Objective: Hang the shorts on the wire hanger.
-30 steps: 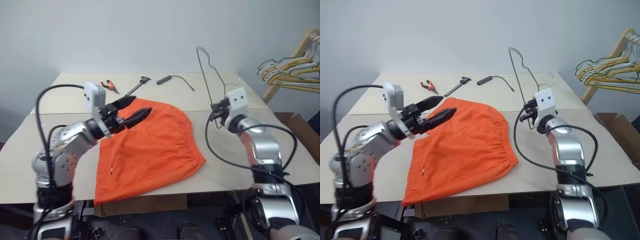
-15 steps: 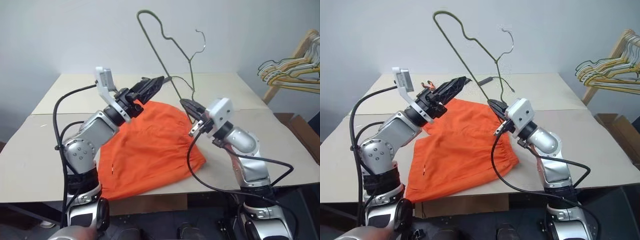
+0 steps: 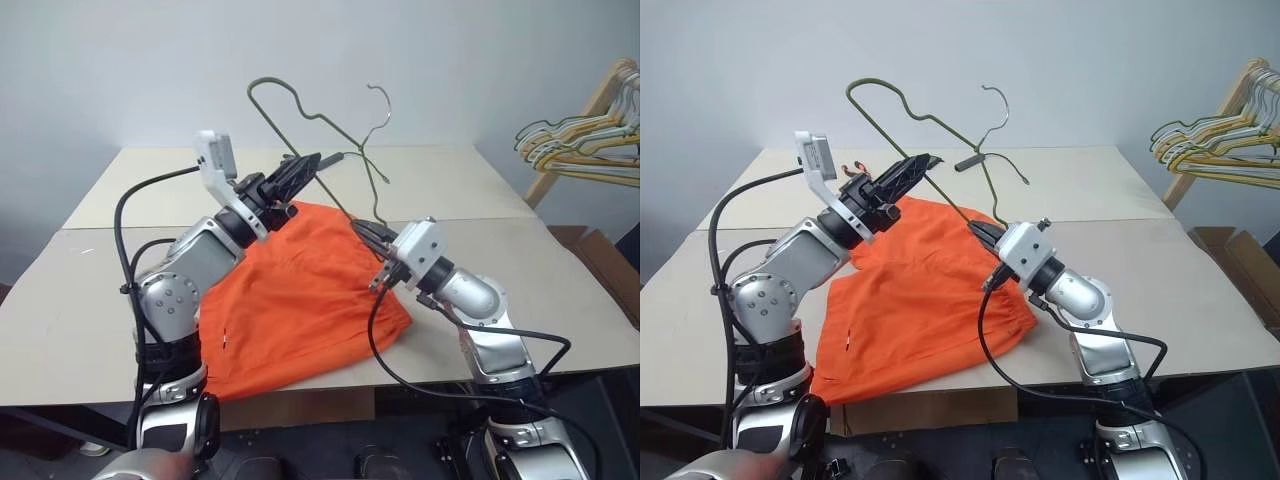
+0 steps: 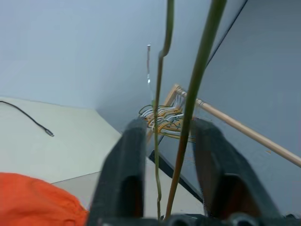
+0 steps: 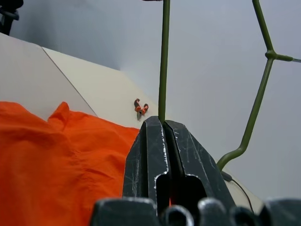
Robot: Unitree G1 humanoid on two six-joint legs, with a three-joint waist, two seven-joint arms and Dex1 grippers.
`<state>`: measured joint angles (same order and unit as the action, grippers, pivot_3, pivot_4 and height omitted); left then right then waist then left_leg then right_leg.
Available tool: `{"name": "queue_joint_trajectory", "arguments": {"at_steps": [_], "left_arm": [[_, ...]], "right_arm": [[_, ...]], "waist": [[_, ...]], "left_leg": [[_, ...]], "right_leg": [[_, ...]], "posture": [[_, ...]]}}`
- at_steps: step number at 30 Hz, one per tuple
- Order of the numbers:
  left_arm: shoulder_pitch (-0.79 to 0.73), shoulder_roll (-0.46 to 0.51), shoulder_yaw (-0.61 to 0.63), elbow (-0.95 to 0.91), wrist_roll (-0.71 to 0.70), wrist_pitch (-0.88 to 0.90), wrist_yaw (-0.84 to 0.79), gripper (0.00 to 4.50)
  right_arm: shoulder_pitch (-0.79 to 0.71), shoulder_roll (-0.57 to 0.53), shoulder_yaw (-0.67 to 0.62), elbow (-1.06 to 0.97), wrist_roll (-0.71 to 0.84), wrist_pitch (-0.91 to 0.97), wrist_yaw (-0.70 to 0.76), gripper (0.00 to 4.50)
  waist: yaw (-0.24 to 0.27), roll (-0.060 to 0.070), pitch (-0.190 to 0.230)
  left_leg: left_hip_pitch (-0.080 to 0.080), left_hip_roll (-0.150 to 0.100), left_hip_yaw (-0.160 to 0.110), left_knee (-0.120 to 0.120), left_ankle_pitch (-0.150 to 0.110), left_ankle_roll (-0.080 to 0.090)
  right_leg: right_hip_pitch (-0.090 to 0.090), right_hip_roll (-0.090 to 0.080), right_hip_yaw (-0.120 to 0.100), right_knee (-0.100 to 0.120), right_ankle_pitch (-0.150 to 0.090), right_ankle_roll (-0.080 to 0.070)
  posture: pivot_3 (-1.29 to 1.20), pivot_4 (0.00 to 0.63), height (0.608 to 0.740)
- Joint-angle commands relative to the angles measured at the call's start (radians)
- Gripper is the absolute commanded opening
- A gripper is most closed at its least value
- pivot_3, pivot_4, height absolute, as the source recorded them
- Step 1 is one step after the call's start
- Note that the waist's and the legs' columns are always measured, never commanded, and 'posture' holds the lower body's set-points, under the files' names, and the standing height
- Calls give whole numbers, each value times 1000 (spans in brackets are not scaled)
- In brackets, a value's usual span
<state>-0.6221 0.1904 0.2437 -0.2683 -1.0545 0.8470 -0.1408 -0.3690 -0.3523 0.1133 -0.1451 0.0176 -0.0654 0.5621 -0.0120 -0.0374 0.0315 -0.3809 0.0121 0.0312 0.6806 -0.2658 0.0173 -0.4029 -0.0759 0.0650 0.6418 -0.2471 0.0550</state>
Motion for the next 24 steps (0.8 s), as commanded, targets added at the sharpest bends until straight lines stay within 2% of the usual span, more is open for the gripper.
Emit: {"name": "queue_joint_trajectory", "arguments": {"at_steps": [1, 2, 7, 11, 16, 20, 24], "left_arm": [[-27, -6, -7, 0, 21, -31, 18, 245], [-27, -6, -8, 2, 25, -32, 22, 27], [-14, 3, -15, 2, 54, -52, 7, 27], [2, 22, -34, -11, 98, -91, -40, 0], [11, 48, -21, -2, 138, -148, -112, 0], [13, 132, 54, 27, 89, -164, -235, 0], [33, 244, 147, 71, -48, -137, -490, 0]], "right_arm": [[-25, 5, -7, -6, -18, -47, -30, 0], [-26, 6, -6, -5, -20, -49, -31, 0], [-26, -2, 8, -7, -22, -82, -9, 0], [-29, -17, 24, -4, -41, -106, 7, 1059], [-34, -28, 14, -5, -14, -99, 19, 2904], [-59, -69, -64, -66, 201, 174, 107, 4372], [-139, -196, -160, -57, 553, 595, 282, 4468]], "waist": [[0, 0, 0], [0, 0, 0], [0, 0, 0], [-2, 0, 0], [-1, 0, 0], [-2, 0, 0], [-3, 0, 0]], "left_leg": [[0, 0, 0, 0, 0, 0], [0, 0, 0, 0, 0, 0], [0, 0, 0, 0, 0, 0], [0, 0, 0, 0, 0, 0], [0, 0, 0, 0, 0, 0], [0, 0, 0, 0, 0, 0], [0, 1, 0, 0, 0, 0]], "right_leg": [[0, 0, 0, 0, 0, 0], [0, 0, 0, 0, 0, 0], [0, 0, 0, 0, 0, 0], [0, 0, 0, 0, 0, 0], [0, 0, 0, 0, 0, 0], [0, 0, 0, 0, 0, 0], [0, 0, 0, -1, 0, 0]], "posture": [[33, 0, 740], [33, 0, 740], [35, 0, 740], [35, 0, 740], [35, 0, 740], [33, 0, 740], [30, 0, 740]]}}
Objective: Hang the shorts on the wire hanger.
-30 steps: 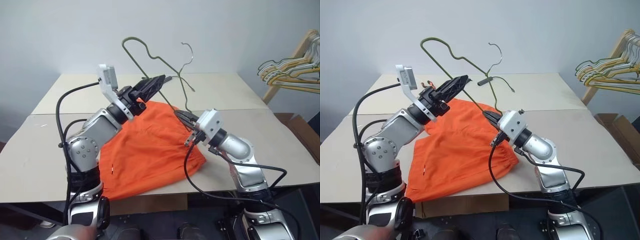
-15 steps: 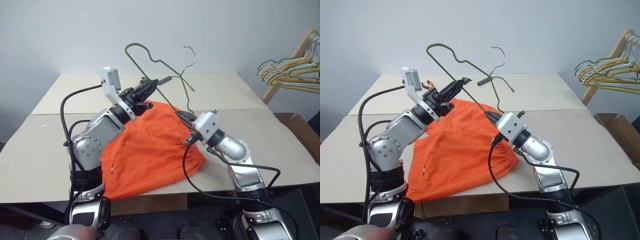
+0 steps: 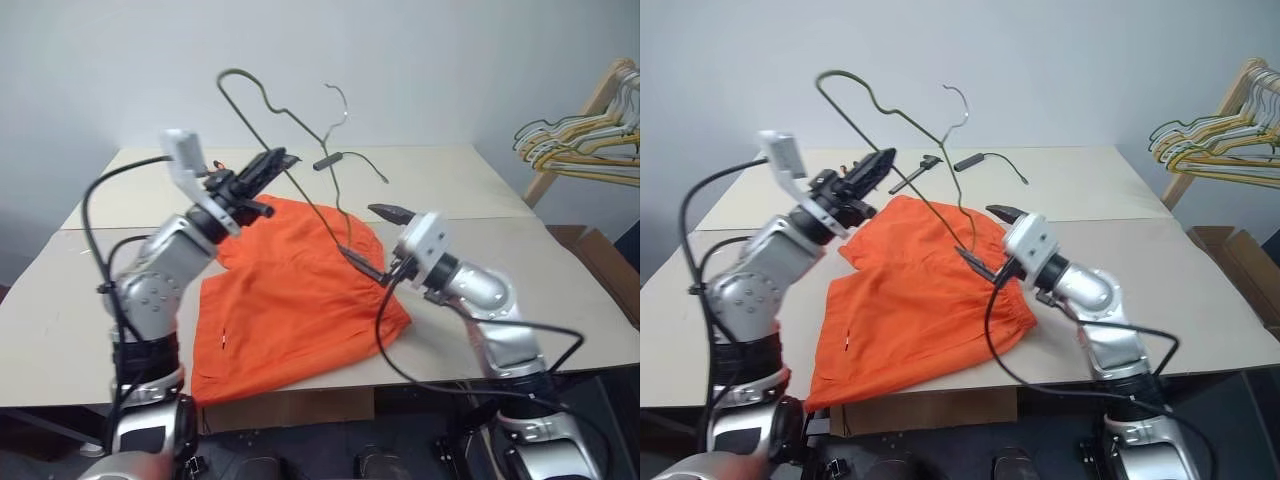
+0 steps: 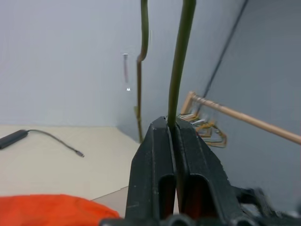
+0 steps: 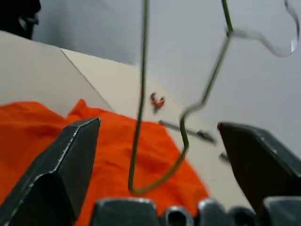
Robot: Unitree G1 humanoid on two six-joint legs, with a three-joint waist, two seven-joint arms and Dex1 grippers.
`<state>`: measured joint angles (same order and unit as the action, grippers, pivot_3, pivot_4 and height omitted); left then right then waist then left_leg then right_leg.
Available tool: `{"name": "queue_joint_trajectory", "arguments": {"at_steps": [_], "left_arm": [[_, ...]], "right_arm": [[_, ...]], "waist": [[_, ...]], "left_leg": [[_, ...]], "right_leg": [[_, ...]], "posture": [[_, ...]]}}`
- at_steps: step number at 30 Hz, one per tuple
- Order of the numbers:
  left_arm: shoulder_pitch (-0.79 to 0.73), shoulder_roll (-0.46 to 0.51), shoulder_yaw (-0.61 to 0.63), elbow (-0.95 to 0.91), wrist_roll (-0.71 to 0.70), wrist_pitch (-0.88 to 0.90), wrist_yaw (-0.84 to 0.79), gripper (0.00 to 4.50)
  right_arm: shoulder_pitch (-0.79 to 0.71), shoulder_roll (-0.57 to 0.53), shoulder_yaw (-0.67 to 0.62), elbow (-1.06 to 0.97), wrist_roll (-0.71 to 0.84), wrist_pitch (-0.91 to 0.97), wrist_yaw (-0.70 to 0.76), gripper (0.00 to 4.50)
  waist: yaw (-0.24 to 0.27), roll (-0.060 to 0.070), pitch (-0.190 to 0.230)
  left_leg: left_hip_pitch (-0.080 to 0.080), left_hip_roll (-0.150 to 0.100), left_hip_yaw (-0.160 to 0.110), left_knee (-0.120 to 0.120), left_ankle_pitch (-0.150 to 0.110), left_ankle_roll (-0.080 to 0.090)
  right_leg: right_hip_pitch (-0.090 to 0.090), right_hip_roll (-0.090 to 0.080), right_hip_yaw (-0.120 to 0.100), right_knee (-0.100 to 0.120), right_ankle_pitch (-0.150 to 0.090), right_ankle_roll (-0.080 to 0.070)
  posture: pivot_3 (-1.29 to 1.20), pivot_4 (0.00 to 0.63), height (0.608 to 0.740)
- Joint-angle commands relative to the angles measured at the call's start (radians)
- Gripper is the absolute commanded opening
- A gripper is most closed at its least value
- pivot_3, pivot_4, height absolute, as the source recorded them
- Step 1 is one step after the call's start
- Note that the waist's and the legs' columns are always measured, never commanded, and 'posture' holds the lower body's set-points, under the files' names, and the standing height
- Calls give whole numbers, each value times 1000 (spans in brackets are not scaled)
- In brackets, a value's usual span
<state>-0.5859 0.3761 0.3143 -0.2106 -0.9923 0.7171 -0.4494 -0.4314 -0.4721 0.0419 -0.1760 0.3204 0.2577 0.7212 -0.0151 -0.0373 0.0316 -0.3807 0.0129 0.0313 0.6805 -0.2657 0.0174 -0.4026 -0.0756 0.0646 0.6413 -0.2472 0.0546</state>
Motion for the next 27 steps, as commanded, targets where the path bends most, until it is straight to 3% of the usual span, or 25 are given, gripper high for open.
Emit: {"name": "queue_joint_trajectory", "arguments": {"at_steps": [1, 4, 9, 14, 18, 27], "left_arm": [[1, 85, 102, 30, -147, 0, -245, 0], [18, 162, 150, 67, -218, 21, -419, 0], [28, 202, 164, 113, -233, -1, -575, 0], [8, 199, 140, 146, -217, -5, -616, 0], [-4, 186, 125, 161, -223, -9, -655, 0], [-24, 177, 118, 193, -249, 9, -701, 0]], "right_arm": [[-109, -124, -92, -14, 307, 367, 175, 4468], [-251, -224, -87, 83, 469, 667, 294, 4468], [-406, -229, -76, 253, 599, 900, 410, 4468], [-451, -205, 4, 256, 619, 984, 514, 4468], [-466, -147, 45, 219, 617, 1025, 479, 4468], [-479, -96, 7, 222, 640, 1038, 462, 4468]], "waist": [[0, 0, 0], [-6, 0, 0], [-5, 0, 0], [-1, 0, 0], [-1, 0, 0], [-2, 0, 0]], "left_leg": [[0, 0, 0, 0, 0, 0], [0, 1, 1, 0, 0, 0], [5, 2, 2, 0, 0, 1], [5, 2, 3, 0, -1, 2], [-1, 1, 0, 1, -1, 2], [-4, 1, -1, 2, -1, 1]], "right_leg": [[0, 0, 0, 0, 0, 0], [0, 0, -1, 0, -1, -1], [5, 2, -2, -2, -1, -1], [7, 1, -4, -4, -1, -1], [2, 1, -4, -1, -1, -1], [-2, 0, -4, 0, -1, -1]], "posture": [[20, 0, 740], [16, 0, 740], [19, 0, 740], [22, 0, 740], [22, 0, 740], [15, 0, 740]]}}
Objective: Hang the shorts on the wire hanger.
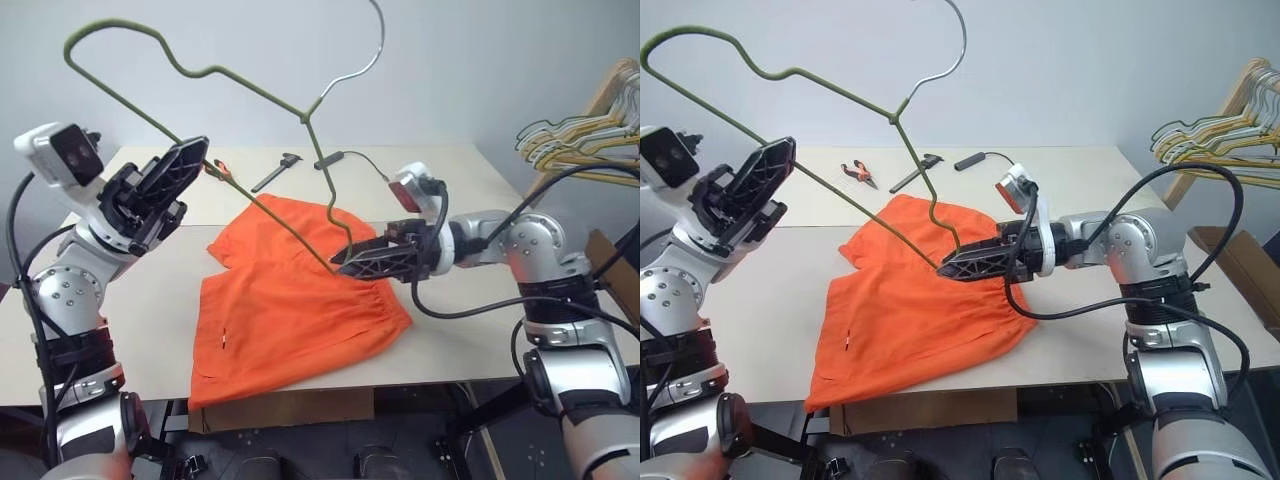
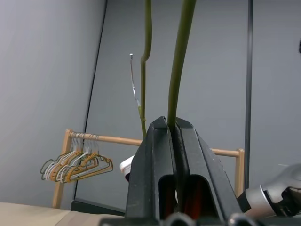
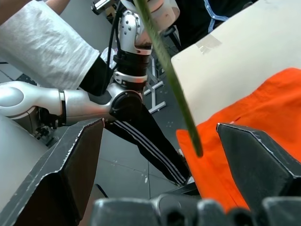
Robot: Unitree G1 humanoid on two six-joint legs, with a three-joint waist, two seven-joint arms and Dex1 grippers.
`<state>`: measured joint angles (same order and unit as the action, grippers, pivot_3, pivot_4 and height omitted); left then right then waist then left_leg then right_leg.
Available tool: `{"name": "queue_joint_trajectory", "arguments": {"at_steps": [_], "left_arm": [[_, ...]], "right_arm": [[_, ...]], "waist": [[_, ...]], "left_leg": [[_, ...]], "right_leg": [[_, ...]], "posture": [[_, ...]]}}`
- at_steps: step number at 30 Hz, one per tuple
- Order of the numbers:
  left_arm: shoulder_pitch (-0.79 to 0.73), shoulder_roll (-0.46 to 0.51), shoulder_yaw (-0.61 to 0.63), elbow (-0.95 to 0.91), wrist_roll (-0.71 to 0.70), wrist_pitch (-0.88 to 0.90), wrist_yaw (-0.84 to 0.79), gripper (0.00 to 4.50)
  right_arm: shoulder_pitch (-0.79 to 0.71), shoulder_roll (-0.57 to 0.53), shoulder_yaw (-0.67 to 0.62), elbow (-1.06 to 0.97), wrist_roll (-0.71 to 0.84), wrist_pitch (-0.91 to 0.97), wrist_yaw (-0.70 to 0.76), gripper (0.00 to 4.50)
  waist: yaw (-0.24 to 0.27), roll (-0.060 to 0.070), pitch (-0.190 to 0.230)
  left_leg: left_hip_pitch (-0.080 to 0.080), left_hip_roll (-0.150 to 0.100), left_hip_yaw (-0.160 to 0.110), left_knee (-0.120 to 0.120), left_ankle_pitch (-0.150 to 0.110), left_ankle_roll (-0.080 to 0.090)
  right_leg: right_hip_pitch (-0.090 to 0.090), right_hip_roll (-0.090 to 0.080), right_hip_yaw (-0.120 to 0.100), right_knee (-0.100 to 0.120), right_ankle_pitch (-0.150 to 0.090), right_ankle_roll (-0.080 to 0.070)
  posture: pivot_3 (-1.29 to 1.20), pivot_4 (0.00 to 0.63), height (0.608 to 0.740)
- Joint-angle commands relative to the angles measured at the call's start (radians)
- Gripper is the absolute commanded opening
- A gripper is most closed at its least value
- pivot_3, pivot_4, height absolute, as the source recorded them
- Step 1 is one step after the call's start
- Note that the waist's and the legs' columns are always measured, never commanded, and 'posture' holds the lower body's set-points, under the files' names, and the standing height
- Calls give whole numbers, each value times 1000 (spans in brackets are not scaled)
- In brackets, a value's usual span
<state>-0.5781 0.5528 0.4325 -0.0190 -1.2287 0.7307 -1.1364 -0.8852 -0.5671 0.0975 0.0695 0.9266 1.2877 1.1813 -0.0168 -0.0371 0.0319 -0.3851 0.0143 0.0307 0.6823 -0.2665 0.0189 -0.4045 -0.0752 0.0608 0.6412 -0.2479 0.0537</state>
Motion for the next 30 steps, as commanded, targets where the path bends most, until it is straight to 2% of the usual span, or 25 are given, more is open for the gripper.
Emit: {"name": "queue_joint_trajectory", "arguments": {"at_steps": [1, 4, 6, 10, 15, 24, 30], "left_arm": [[-34, -1, -1, 6, -10, -7, -16, 0], [-42, -5, -3, 18, -3, -12, -20, 0], [-45, -10, -5, 22, 2, -18, -25, 0], [-50, -24, -5, 27, 4, -26, -29, 0], [-49, -38, -5, 25, 0, -30, -33, 0], [-45, -51, -4, 24, -5, -24, -36, 0], [-47, -53, -7, 25, -1, -26, -38, 0]], "right_arm": [[-24, 3, -56, -25, 41, 12, -2, 4468], [-21, 14, -71, -33, 53, 25, -14, 4468], [-18, 23, -80, -43, 63, 26, -25, 4096], [-15, 35, -88, -59, 75, 22, -38, 2859], [-5, 44, -74, -88, 59, 4, -50, 1048], [21, 44, -51, -133, 25, -41, -74, 1048], [78, 43, -44, -191, -40, -164, -97, 1048]], "waist": [[0, 0, 0], [0, 0, 0], [-1, 0, 0], [-3, 0, 0], [-3, 0, 0], [-4, 0, 0], [-4, 0, 0]], "left_leg": [[0, 0, 0, 0, 0, 0], [0, 0, 0, 0, 0, 0], [0, 0, 0, 0, 0, 0], [0, 0, 0, 0, 0, 0], [0, 0, 0, 0, 0, 0], [0, 0, 0, 0, 0, 0], [0, 0, 0, 0, 0, 0]], "right_leg": [[0, 0, 0, 0, 0, 0], [0, 0, 0, 0, 0, 0], [0, 0, 0, 0, 0, 0], [0, 0, 0, 0, 0, 0], [0, 0, 0, 0, 0, 0], [0, 0, 0, 0, 0, 0], [0, 0, 0, 0, 0, 0]], "posture": [[11, 0, 740], [6, 0, 740], [5, 0, 740], [2, 0, 740], [2, 0, 740], [-1, 0, 740], [-2, 0, 740]]}}
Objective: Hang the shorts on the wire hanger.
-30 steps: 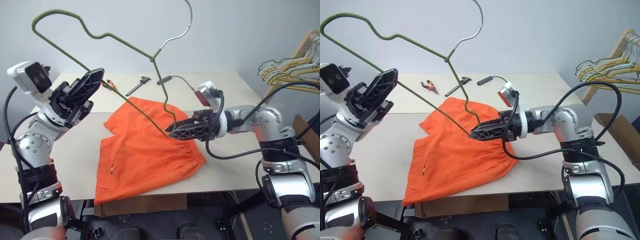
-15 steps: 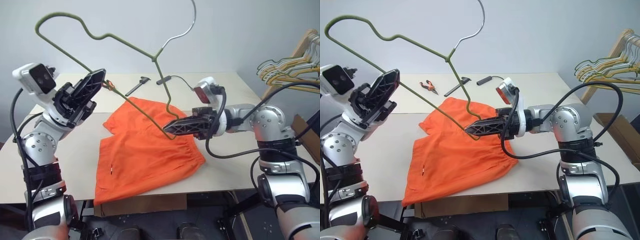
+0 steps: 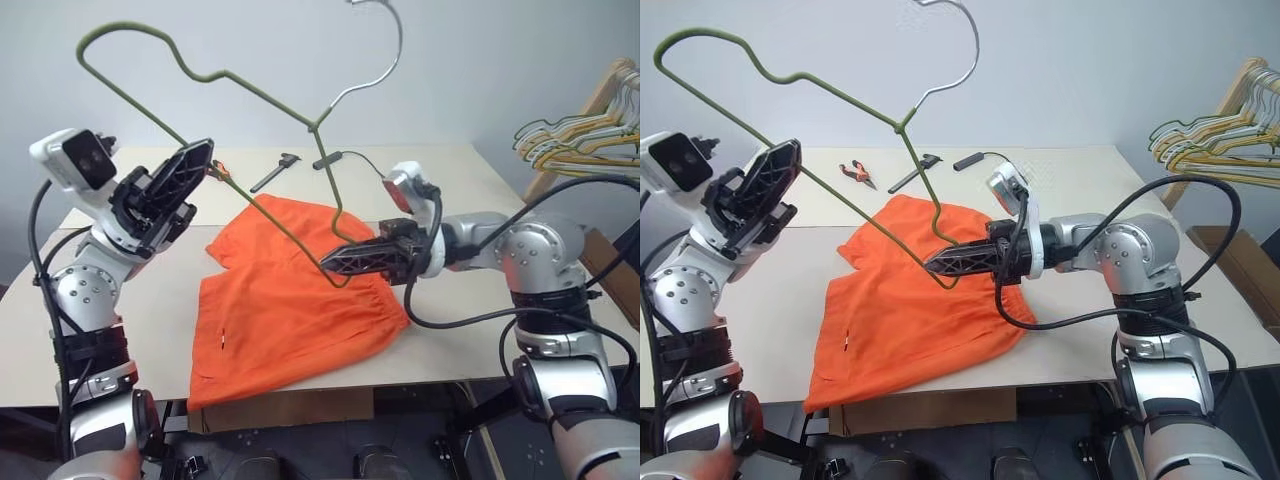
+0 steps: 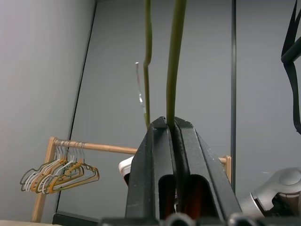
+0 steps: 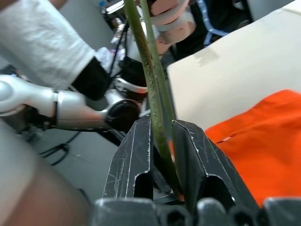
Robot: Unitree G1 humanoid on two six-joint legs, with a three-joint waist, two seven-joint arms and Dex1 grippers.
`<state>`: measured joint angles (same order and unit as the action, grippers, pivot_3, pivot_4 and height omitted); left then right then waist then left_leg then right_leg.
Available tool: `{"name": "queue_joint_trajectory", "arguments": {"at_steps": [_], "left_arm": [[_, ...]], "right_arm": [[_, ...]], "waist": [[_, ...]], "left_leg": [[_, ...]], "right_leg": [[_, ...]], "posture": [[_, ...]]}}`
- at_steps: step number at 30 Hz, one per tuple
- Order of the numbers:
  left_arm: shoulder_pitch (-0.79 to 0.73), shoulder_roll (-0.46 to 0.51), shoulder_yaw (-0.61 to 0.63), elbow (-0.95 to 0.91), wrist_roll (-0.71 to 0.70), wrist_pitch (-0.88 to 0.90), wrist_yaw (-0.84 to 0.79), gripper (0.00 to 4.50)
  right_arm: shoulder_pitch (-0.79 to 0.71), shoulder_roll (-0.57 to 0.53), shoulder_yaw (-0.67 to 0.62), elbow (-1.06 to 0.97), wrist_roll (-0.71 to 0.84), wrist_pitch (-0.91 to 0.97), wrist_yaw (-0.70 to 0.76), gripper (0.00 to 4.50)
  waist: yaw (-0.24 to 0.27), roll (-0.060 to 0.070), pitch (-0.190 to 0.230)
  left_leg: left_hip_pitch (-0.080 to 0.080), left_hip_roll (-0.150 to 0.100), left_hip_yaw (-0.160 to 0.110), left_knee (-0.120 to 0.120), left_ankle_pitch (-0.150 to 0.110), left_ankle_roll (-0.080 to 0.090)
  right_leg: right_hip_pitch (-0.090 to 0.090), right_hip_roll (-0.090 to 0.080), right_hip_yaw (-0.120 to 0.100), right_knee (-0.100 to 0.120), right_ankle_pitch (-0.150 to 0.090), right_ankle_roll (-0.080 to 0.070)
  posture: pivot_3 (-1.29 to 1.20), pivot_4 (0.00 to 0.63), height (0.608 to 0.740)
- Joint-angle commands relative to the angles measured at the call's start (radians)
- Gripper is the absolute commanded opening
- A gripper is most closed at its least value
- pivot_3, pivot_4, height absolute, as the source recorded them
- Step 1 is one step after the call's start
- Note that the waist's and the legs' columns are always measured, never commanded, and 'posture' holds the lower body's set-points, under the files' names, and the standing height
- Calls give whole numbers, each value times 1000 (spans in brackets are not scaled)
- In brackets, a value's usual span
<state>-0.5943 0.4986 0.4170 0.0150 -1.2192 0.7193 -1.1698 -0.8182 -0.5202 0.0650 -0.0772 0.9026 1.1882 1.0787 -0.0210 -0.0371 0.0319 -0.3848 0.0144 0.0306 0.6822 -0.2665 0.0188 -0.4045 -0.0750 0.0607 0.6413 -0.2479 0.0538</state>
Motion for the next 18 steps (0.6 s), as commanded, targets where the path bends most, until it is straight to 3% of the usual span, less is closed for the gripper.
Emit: {"name": "queue_joint_trajectory", "arguments": {"at_steps": [1, 3, 5, 15, 18], "left_arm": [[-31, 1, 9, -9, -10, -14, -4, 0], [-33, 3, 10, -7, -13, -12, -4, 0], [-34, 5, 10, -5, -15, -9, -6, 0], [-47, 3, 5, 7, -14, -2, -22, 0], [-47, 0, 5, 6, -13, -3, -21, 0]], "right_arm": [[17, -7, -12, -49, -15, -68, 9, 1395], [19, -6, -22, -47, -3, -57, 6, 1827], [17, -9, -24, -40, 4, -43, 3, 2541], [-11, -8, -5, -5, 11, 7, 20, 2541], [-11, -1, -1, -2, 6, 9, 20, 1957]], "waist": [[0, 0, 0], [0, 0, 0], [-1, 0, 0], [-4, 0, 0], [-8, 0, 0]], "left_leg": [[0, 0, 0, 0, 0, 0], [0, 0, 0, 0, 0, 0], [0, 0, 0, 0, 0, 0], [0, 0, 0, 0, 0, 0], [0, 0, 0, 0, 0, 0]], "right_leg": [[0, 0, 0, 0, 0, 0], [0, 0, 0, 0, 0, 0], [0, 0, 0, 0, 0, 0], [0, 0, 0, 0, 0, 0], [0, 0, 0, 0, 0, 0]], "posture": [[-2, 0, 740], [-5, 0, 740], [-5, 0, 740], [-9, 0, 740], [-9, 0, 740]]}}
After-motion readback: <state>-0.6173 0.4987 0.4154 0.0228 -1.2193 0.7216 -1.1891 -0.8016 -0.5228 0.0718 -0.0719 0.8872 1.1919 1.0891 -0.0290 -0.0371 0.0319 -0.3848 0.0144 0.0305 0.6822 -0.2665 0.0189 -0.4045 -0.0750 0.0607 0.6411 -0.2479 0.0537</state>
